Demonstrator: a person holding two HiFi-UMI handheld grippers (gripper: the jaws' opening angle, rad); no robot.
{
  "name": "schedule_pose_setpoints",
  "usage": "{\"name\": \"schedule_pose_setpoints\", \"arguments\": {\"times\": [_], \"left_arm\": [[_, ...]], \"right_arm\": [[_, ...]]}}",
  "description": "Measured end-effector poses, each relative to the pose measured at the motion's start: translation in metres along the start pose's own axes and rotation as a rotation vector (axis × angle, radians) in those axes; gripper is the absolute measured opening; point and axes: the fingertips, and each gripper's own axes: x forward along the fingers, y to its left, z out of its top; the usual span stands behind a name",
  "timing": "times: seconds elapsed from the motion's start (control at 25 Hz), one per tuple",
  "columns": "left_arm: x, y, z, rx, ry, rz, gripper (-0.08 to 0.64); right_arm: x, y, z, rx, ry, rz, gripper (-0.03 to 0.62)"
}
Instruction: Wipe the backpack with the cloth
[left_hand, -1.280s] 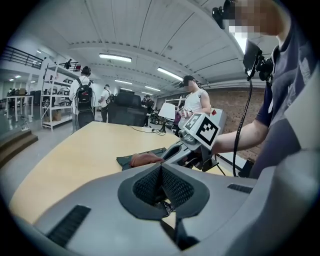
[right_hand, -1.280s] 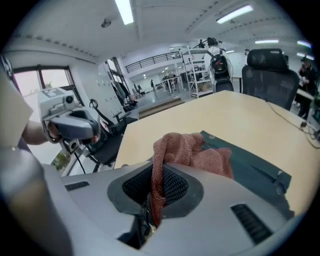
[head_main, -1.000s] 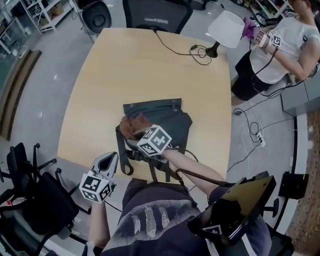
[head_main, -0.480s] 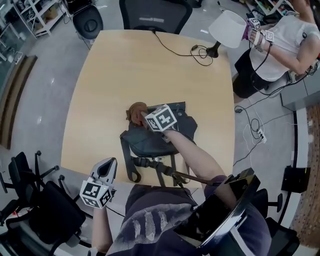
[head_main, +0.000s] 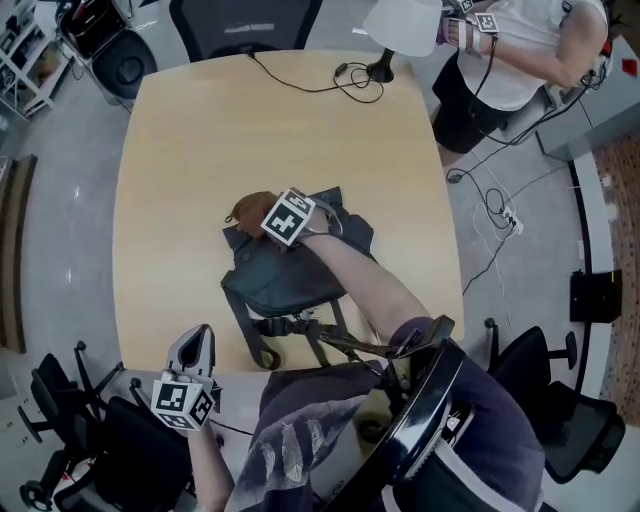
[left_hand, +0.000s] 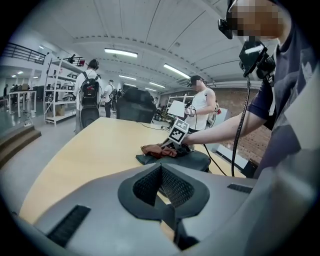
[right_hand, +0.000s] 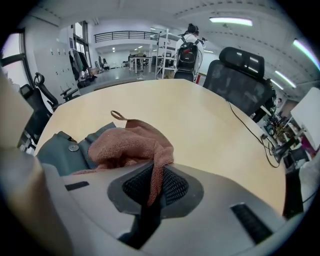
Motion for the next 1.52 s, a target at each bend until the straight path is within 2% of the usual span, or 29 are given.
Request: {"name": "schedule_pose_setpoints", "arguments": {"times": [0.28, 0.44, 0.64, 0.88, 1.04, 1.24, 1.52], "left_arm": [[0.026, -0.026, 0.024, 0.07, -0.004, -0.054, 0.006], [0.04, -0.042, 0.043, 0.112, -0.021, -0.078, 0.006], [0.055, -0.072, 0.058, 0.154, -0.038, -0.113, 0.006], [0.059, -0.13, 0.059, 0.179, -0.061, -0.14, 0.006], [0.046, -0.161, 0.051, 0.16, -0.086, -0.108, 0.006], [0.021, -0.18, 0.029, 0.111, -0.099, -0.082, 0.006], [-0.028, -0.186, 0.014, 0.129, -0.147, -0.112, 0.006]], "right_arm": [[-0.023, -0.06, -0.037, 0.107, 0.031, -0.107, 0.032], [-0.06, -0.081, -0.041, 0.156, -0.059, -0.125, 0.032], [-0.126, -0.07, -0.023, 0.24, -0.273, -0.012, 0.032], [-0.226, -0.022, -0.009, 0.348, -0.558, 0.258, 0.032], [-0.28, 0.01, -0.016, 0.35, -0.667, 0.389, 0.032], [-0.317, 0.046, -0.021, 0.312, -0.727, 0.459, 0.032], [-0.361, 0.105, -0.031, 0.314, -0.794, 0.451, 0.032]]}}
